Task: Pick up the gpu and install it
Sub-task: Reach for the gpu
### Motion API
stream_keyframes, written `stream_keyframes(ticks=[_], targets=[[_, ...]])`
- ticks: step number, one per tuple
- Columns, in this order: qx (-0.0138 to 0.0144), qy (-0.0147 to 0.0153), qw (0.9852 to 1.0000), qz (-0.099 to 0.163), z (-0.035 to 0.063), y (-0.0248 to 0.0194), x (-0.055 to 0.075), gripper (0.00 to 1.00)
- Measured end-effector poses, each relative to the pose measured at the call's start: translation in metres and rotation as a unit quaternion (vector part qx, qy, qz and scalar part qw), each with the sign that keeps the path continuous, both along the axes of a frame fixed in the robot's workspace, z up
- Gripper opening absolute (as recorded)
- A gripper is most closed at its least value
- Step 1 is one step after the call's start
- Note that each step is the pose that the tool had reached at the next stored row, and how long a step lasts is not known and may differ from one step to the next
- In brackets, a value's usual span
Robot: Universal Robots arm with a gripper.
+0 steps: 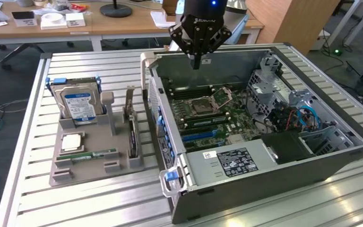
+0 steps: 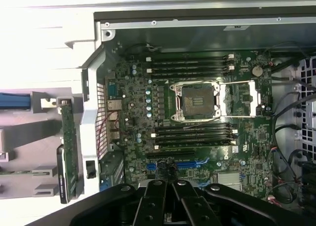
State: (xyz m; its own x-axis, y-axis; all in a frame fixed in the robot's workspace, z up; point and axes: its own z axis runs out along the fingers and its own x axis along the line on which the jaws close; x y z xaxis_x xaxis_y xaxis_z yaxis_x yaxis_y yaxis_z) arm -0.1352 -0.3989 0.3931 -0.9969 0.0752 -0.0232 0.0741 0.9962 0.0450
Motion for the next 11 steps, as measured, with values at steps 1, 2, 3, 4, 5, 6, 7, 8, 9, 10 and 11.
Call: stream_keyframes(ticks=[1, 2, 3, 4, 5, 6, 7, 8, 9, 10, 11], targets=[[0.0, 0.0, 1.0, 0.0, 0.0, 0.0, -0.002, 0.11], [0.0001, -0.0001, 1.0, 0.0, -0.0001, 0.0, -0.003, 0.11], [0.0, 0.0, 1.0, 0.0, -0.0001, 0.0, -0.005, 0.11], [0.0, -0.0001, 1.0, 0.0, -0.0001, 0.0, -0.006, 0.11], [0.0, 0.0, 1.0, 0.0, -0.0001, 0.0, -0.008, 0.11], [0.0, 0.0, 1.0, 0.0, -0.0001, 0.0, -0.01, 0.11], [0.0, 0.0, 1.0, 0.0, -0.0001, 0.0, -0.012, 0.11], [0.0001, -0.0001, 1.0, 0.0, -0.0002, 0.0, -0.013, 0.11], [0.0001, 0.0, 1.0, 0.0, -0.0002, 0.0, -0.015, 0.11], [0.0, 0.0, 1.0, 0.0, -0.0002, 0.0, -0.016, 0.11], [0.0, 0.0, 1.0, 0.0, -0.0002, 0.0, -0.018, 0.11]])
